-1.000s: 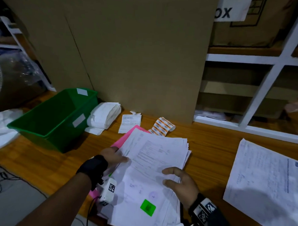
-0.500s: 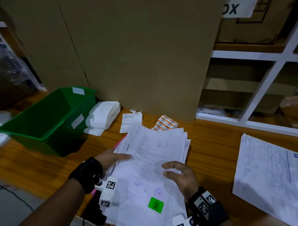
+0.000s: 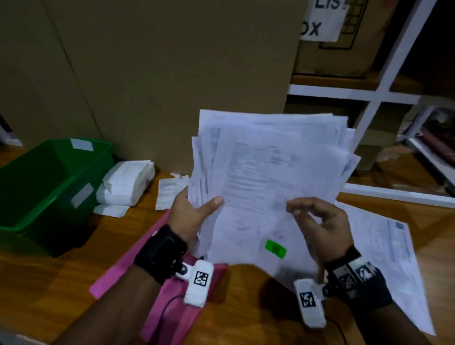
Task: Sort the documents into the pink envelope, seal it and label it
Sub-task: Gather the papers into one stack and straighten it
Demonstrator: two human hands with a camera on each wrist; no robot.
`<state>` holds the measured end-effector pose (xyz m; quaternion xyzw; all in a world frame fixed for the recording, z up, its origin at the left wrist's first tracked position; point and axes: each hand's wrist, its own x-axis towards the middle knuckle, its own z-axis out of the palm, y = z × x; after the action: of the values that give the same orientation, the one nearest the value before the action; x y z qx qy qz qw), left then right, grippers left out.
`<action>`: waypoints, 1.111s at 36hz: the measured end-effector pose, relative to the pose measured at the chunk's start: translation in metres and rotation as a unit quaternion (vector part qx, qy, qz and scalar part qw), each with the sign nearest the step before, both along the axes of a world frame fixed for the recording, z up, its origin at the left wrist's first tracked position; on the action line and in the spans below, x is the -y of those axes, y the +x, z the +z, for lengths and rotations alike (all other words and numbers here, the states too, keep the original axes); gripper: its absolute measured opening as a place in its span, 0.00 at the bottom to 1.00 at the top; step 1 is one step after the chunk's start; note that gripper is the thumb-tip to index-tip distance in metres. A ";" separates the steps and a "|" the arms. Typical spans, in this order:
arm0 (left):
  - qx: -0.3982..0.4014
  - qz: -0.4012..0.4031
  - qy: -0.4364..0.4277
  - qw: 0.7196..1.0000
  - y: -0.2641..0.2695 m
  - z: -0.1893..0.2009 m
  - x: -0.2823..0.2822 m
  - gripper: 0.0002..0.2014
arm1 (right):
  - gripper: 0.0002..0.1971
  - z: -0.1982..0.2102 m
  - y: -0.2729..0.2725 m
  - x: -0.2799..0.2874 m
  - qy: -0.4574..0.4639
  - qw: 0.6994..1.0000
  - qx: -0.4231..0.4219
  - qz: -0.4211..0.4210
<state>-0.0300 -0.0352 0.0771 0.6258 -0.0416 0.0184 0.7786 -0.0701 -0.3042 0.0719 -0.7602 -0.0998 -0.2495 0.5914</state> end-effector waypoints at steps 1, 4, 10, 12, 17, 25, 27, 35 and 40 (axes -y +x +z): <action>0.010 0.004 -0.006 1.000 0.004 0.004 0.011 0.19 | 0.20 0.004 0.004 0.007 0.006 1.000 0.005 -0.005; 0.032 0.005 -0.001 0.999 0.016 0.008 0.043 0.17 | 0.22 0.010 0.014 0.026 0.012 0.999 -0.001 -0.032; 0.028 -0.051 0.100 0.993 0.026 -0.008 0.070 0.22 | 0.23 -0.005 0.018 0.065 -0.057 0.995 -0.058 -0.063; 0.022 -0.052 0.110 0.992 0.027 -0.013 0.069 0.24 | 0.19 -0.008 0.014 0.073 -0.053 0.994 -0.070 -0.062; -0.002 -0.090 0.134 0.987 0.024 -0.007 0.062 0.23 | 0.15 -0.010 0.010 0.085 -0.067 0.994 -0.074 -0.038; -0.034 -0.110 0.143 0.983 0.029 -0.002 0.039 0.25 | 0.17 -0.011 0.017 0.078 -0.043 0.995 -0.087 0.032; -0.016 -0.068 0.130 0.989 0.029 0.000 0.041 0.26 | 0.15 -0.009 0.018 0.077 -0.040 0.995 -0.081 0.038; 0.027 0.000 0.069 0.997 0.025 0.013 0.081 0.13 | 0.16 0.011 0.030 0.070 -0.002 0.998 -0.057 0.024; 0.058 0.030 0.028 0.997 0.030 0.033 0.096 0.13 | 0.18 0.034 0.041 0.079 0.042 0.999 -0.014 0.009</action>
<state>-0.0005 -0.1311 0.1097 0.6465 -0.0686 0.0768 0.7559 -0.0289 -0.3834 0.1057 -0.7371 -0.0878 -0.2370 0.6267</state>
